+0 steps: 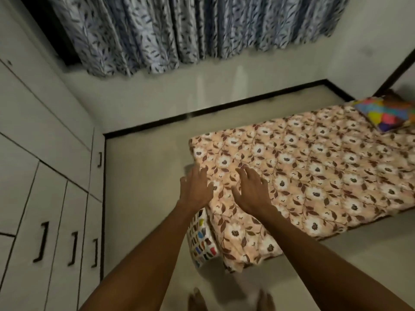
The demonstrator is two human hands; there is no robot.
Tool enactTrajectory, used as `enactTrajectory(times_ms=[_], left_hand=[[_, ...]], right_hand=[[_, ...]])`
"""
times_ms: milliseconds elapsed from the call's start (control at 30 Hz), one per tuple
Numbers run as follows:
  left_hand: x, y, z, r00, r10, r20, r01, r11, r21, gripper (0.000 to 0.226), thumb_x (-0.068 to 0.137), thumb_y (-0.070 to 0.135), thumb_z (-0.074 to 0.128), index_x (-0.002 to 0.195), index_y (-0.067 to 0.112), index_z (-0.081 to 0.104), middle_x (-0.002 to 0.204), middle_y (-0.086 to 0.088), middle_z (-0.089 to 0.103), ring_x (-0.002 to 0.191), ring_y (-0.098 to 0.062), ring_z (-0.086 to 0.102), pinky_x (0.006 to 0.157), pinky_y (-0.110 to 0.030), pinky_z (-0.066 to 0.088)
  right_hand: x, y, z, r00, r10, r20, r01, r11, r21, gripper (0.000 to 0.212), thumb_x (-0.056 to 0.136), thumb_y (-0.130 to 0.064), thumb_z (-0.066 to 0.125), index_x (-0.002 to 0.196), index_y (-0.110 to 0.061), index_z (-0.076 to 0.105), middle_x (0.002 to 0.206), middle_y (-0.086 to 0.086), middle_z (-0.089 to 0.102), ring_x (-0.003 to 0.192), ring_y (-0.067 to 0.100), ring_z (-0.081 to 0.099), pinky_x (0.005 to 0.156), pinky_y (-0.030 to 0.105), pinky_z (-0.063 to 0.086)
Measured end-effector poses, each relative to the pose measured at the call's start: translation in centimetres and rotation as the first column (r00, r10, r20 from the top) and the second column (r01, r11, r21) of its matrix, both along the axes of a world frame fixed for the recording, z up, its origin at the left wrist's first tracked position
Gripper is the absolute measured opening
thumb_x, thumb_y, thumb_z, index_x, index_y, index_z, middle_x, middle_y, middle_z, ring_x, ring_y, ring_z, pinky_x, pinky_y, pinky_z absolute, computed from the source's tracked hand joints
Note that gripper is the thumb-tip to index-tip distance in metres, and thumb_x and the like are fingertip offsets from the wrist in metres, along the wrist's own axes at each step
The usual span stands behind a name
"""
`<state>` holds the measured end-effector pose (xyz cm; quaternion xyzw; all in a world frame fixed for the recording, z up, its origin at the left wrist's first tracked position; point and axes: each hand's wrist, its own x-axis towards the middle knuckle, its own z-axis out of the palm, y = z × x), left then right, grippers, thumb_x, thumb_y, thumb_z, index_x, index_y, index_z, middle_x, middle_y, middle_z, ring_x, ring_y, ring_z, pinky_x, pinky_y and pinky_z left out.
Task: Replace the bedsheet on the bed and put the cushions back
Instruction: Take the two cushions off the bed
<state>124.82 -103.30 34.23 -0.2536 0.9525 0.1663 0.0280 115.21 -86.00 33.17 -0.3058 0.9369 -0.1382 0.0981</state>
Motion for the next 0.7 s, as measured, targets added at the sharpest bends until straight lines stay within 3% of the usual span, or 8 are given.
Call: enactTrajectory(times_ms=[133,267,500,700], left_hand=[[-4.4,4.6,4.8,0.994,-0.080,-0.072,0.073,0.993,-0.094,0.062,0.102,0.045,0.047,0.157,0.018,0.034,0.169,-0.010,0.020,0.154,-0.030,0.025,0.120,-0.055,0.027],[-9.3,11.3,8.9,0.976,-0.100,-0.194,0.082,0.992,-0.098,0.061,0.103,0.042,0.047,0.157,0.018,0.033,0.170,-0.009,0.020,0.156,-0.028,0.020,0.125,-0.057,0.020],[-18.5,26.7,14.0,0.914,-0.229,-0.334,0.184,0.970,-0.161,0.059,0.102,0.043,0.049,0.155,0.020,0.036,0.169,-0.009,0.023,0.155,-0.026,0.024,0.122,-0.056,0.026],[-25.9,38.6,16.0,0.866,-0.349,-0.359,0.288,0.933,-0.214,0.061,0.101,0.046,0.048,0.154,0.020,0.036,0.169,-0.010,0.024,0.154,-0.027,0.026,0.121,-0.057,0.027]], right_hand=[[-4.2,5.3,5.1,0.989,-0.092,-0.116,0.085,0.994,-0.063,0.067,0.101,-0.052,0.047,0.158,-0.024,0.029,0.170,0.010,0.022,0.157,0.029,0.019,0.123,0.055,0.020],[-8.2,12.5,10.1,0.961,-0.154,-0.228,0.128,0.984,-0.125,0.066,0.101,-0.053,0.046,0.158,-0.024,0.030,0.169,0.009,0.024,0.157,0.028,0.018,0.124,0.053,0.020],[-14.8,27.7,14.6,0.903,-0.250,-0.349,0.205,0.965,-0.161,0.065,0.098,-0.053,0.047,0.155,-0.025,0.035,0.167,0.009,0.029,0.156,0.028,0.022,0.124,0.053,0.022],[-20.3,40.7,17.1,0.829,-0.378,-0.413,0.341,0.926,-0.162,0.068,0.096,-0.055,0.044,0.155,-0.023,0.039,0.165,0.011,0.033,0.154,0.030,0.027,0.123,0.053,0.022]])
